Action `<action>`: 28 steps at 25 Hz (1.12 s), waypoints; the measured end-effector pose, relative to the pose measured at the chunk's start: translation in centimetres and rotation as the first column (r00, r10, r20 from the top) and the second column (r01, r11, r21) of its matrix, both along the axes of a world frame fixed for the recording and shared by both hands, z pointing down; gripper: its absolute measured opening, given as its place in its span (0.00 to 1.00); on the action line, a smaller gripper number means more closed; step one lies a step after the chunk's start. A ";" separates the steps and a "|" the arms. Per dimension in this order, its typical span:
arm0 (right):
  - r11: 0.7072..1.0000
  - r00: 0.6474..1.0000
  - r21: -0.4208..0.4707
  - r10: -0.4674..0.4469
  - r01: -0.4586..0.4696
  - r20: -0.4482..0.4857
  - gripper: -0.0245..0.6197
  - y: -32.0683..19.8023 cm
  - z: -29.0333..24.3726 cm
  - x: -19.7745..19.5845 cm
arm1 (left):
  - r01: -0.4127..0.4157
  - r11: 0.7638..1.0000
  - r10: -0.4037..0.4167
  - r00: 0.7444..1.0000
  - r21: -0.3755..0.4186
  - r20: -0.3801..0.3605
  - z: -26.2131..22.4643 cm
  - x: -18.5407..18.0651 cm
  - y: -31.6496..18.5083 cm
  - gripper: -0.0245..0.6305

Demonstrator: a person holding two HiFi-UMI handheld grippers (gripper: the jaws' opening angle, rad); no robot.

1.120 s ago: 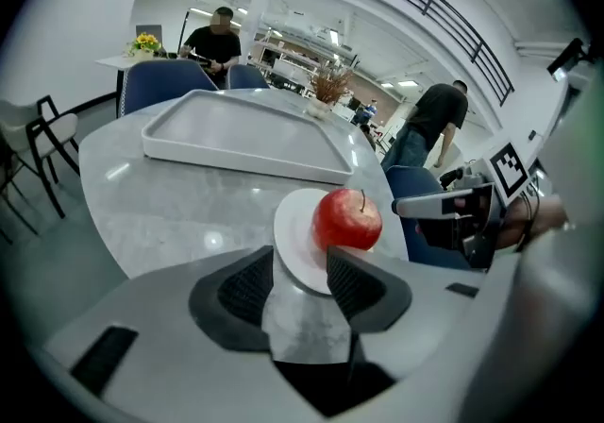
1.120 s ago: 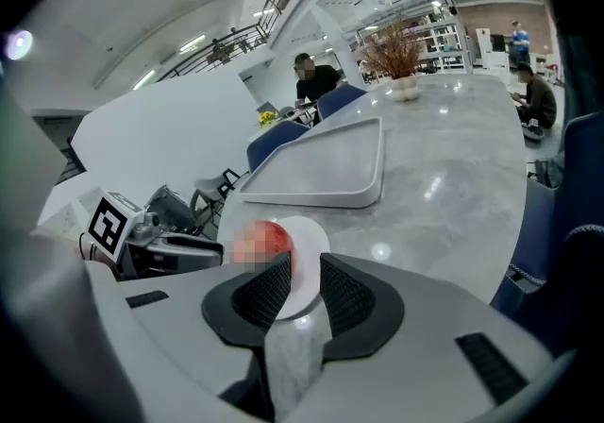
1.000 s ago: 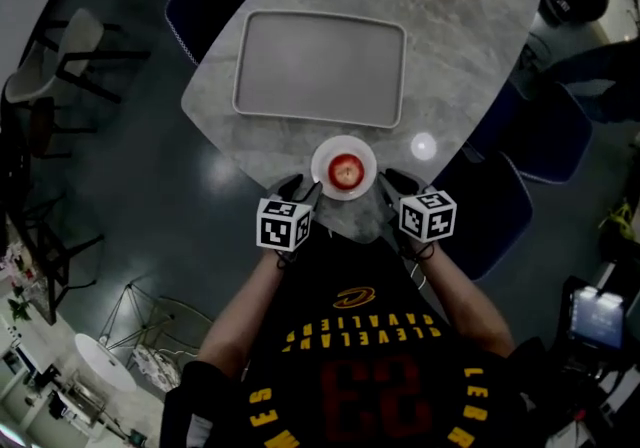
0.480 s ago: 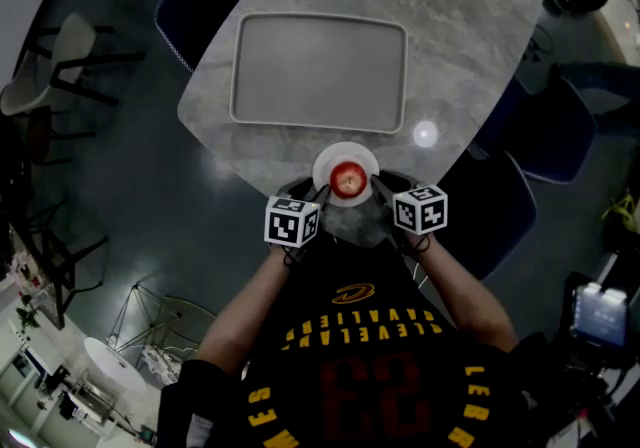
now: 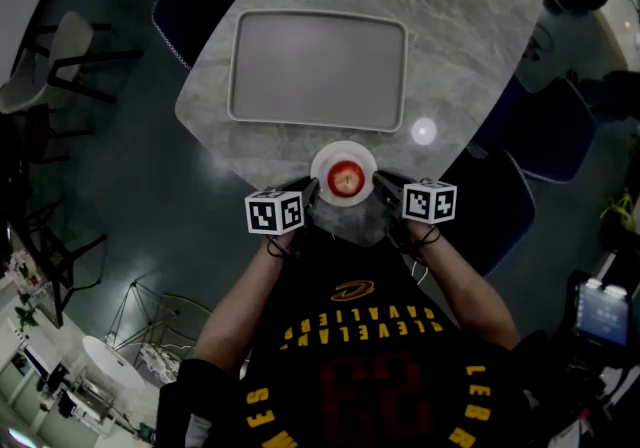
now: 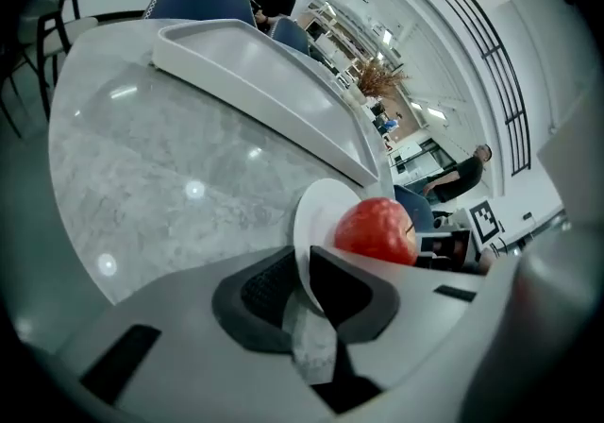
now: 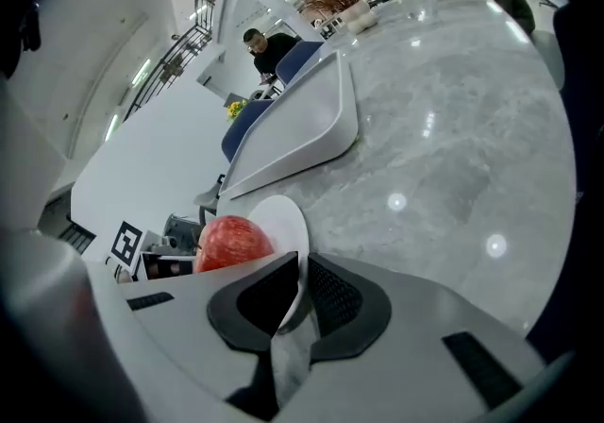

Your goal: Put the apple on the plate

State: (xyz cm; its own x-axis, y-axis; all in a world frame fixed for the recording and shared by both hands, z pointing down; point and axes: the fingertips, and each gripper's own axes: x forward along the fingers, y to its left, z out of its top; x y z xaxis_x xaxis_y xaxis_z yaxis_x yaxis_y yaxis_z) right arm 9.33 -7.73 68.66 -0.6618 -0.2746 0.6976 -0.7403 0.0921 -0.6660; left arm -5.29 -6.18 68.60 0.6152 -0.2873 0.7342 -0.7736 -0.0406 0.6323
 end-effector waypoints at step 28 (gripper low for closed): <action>0.989 0.929 0.047 0.115 -0.140 0.352 0.08 -5.8 -11.7 -3.6 | 0.187 0.980 -0.148 0.910 0.063 -0.387 -13.1 -4.0 -6.8 0.07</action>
